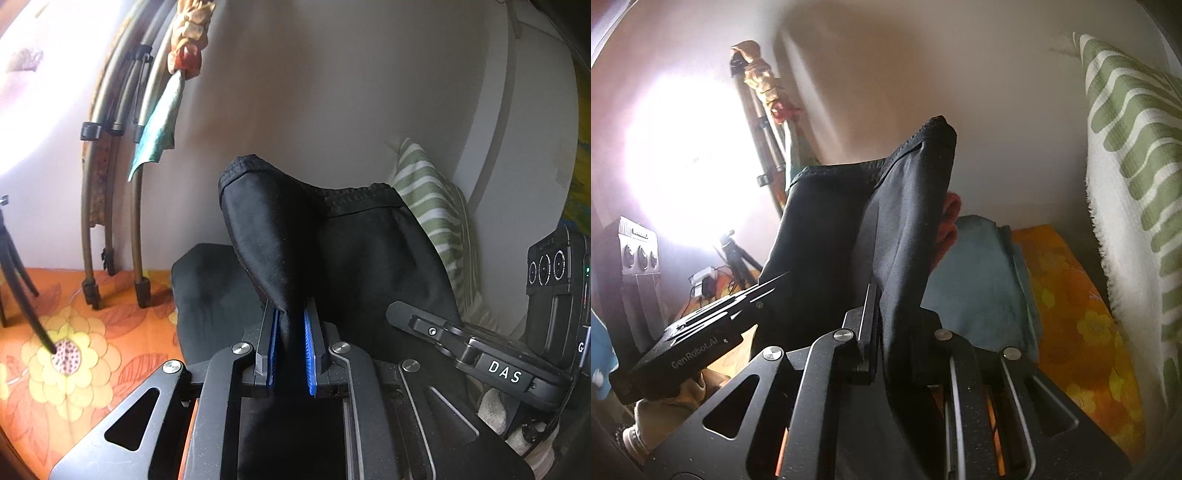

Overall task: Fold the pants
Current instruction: 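Lift and fold the held end over again with both tools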

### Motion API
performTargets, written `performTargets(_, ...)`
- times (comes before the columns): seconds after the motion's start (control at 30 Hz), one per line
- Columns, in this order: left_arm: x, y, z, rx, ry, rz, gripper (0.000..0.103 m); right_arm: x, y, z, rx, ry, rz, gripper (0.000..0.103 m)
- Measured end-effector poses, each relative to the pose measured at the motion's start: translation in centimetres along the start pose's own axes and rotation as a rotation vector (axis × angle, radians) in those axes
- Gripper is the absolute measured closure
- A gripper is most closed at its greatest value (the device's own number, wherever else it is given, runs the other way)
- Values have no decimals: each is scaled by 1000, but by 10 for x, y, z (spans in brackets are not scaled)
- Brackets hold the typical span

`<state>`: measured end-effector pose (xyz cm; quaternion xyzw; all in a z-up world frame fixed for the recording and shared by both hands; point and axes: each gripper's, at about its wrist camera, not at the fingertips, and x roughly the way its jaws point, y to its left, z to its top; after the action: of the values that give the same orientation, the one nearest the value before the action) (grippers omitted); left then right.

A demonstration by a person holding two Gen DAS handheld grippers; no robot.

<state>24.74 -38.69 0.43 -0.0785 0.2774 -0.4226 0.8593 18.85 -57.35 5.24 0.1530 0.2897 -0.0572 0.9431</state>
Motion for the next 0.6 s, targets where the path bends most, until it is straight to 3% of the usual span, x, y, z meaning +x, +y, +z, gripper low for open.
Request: performTargets(0.6, 85, 44, -7, -56, 45, 65, 93, 113, -59, 4, 17, 62, 33, 90)
